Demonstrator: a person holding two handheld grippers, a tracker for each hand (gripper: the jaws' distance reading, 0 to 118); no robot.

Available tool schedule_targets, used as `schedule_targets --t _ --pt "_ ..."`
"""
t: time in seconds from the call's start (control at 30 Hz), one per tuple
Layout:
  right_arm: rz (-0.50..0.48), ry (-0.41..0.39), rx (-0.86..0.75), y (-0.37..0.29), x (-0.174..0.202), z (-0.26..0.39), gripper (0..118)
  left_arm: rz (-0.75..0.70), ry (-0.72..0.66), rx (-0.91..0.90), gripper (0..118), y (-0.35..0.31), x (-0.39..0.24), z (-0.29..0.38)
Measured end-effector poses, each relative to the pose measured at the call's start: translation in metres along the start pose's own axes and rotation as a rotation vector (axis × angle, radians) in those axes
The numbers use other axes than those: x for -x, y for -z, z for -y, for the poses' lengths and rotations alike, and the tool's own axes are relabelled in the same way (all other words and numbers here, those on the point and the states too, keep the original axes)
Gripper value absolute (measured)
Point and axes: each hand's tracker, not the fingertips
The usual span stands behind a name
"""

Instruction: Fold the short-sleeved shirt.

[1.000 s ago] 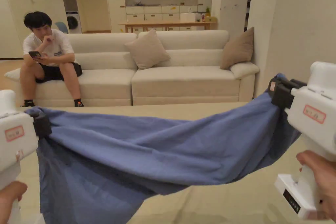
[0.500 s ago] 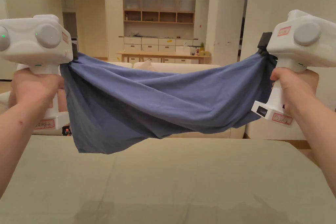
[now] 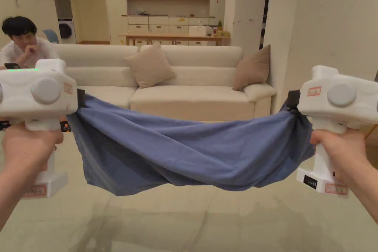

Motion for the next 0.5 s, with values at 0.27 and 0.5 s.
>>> schedule_targets --t 0.27,0.5 --pt "-0.078 0.01 0.406 -0.034 -0.051 0.196 9 0.067 -0.021 0.249 10 -0.066 0.029 0.206" --pt "-0.078 -0.029 0.613 -0.105 -0.073 0.316 9 0.005 -0.022 0.42 10 -0.146 0.051 0.332"
